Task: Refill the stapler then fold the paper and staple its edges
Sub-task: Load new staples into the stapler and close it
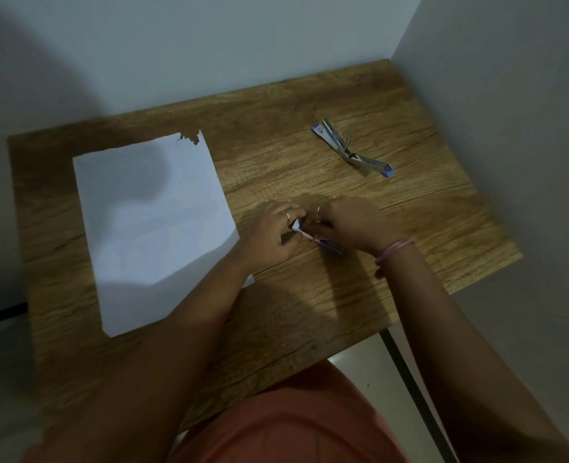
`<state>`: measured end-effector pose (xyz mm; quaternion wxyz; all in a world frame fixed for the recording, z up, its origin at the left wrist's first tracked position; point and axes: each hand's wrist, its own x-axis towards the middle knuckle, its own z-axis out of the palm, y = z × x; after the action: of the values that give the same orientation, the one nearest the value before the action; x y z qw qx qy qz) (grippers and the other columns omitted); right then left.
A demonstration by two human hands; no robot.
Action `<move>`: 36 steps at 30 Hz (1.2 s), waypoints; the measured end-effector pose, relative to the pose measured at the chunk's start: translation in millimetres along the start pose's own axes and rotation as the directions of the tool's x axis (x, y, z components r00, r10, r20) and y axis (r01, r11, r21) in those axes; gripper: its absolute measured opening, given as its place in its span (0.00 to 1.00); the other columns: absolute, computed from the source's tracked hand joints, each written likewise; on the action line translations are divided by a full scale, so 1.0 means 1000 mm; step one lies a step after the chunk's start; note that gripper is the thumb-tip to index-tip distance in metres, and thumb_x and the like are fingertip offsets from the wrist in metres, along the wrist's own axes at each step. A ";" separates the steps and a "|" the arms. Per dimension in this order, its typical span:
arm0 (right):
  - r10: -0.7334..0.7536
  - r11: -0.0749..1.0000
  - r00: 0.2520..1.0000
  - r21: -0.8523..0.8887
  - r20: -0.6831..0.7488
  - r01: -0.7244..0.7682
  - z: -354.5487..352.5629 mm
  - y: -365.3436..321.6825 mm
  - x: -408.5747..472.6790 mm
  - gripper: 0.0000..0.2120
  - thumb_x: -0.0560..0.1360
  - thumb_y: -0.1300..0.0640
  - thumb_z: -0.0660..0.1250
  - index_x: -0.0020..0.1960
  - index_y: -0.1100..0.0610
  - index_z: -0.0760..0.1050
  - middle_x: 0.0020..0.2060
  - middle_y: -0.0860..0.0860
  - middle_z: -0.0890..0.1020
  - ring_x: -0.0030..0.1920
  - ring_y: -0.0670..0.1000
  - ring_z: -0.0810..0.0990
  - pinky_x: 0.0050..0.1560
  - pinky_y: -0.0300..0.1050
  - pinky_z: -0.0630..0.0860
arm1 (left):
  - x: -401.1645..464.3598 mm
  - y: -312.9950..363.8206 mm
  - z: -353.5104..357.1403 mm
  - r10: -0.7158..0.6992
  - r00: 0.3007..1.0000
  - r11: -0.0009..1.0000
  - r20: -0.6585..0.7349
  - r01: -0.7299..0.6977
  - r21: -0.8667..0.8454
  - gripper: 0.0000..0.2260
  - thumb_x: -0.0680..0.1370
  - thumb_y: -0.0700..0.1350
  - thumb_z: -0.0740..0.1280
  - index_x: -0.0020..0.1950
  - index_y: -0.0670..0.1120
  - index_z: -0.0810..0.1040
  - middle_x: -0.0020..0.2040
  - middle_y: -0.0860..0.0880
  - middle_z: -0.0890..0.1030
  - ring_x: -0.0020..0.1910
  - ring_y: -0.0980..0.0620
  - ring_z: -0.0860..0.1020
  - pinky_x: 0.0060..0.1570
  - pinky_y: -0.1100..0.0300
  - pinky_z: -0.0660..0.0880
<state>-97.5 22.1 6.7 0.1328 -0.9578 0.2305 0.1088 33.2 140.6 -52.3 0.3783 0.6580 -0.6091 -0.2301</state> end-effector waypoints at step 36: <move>0.303 0.849 0.945 0.485 -0.127 -0.207 0.000 0.075 -0.027 0.10 0.76 0.54 0.68 0.46 0.61 0.81 0.39 0.56 0.83 0.38 0.53 0.82 0.42 0.51 0.78 | 0.000 -0.008 0.006 0.000 0.999 1.000 -0.048 0.001 0.029 0.22 0.73 0.34 0.71 0.67 0.44 0.76 0.58 0.46 0.79 0.54 0.55 0.74 0.53 0.77 0.65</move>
<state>-155.9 -31.1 -1.7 0.3193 -0.8643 0.3874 -0.0290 33.8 138.7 -62.6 0.3831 0.6690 -0.6030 -0.2053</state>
